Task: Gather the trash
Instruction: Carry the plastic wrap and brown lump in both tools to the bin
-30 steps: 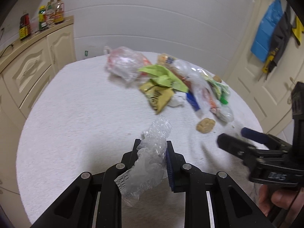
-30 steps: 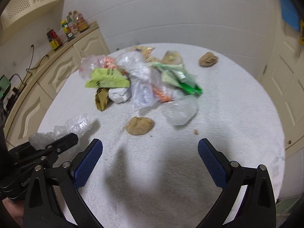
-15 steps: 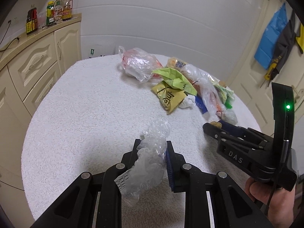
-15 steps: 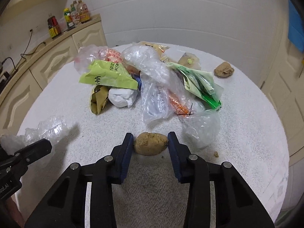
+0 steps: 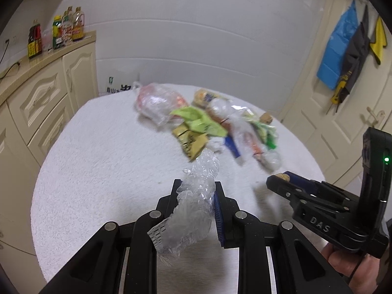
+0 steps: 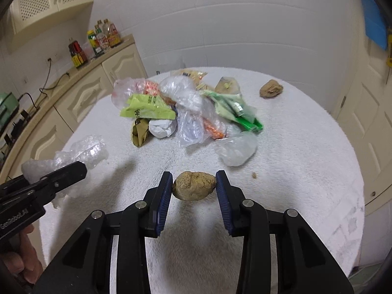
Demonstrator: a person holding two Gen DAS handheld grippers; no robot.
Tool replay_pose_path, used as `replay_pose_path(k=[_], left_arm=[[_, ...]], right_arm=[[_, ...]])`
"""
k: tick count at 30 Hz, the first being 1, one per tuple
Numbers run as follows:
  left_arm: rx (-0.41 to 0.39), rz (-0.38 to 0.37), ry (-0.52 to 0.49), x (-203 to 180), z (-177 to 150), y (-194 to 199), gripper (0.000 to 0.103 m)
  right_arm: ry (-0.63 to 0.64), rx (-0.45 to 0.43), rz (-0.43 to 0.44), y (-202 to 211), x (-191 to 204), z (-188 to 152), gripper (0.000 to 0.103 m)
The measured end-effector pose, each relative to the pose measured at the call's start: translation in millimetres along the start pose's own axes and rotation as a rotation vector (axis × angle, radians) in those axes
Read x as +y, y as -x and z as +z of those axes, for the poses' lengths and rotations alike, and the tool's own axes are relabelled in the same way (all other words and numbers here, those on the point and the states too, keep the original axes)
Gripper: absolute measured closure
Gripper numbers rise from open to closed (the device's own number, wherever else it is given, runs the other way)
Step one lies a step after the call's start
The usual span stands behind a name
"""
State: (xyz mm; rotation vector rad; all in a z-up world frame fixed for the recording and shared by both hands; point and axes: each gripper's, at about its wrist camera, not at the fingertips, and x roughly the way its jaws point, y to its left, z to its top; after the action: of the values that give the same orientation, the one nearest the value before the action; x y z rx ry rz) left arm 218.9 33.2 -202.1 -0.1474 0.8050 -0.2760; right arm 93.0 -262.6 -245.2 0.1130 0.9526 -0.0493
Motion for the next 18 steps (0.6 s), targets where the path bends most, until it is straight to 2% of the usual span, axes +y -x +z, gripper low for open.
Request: replay_pose_path(k=[12, 18], left_arm=[[-0.056, -0.064, -0.100, -82, 15, 23, 0.083], [-0.092, -0.142, -0.187, -142, 30, 31, 0.083]], right_arm=[[-0.107, -0.124, 0.017, 73, -60, 6, 0.066], [-0.167, -0.214, -0.017, 119, -103, 10, 0.066]])
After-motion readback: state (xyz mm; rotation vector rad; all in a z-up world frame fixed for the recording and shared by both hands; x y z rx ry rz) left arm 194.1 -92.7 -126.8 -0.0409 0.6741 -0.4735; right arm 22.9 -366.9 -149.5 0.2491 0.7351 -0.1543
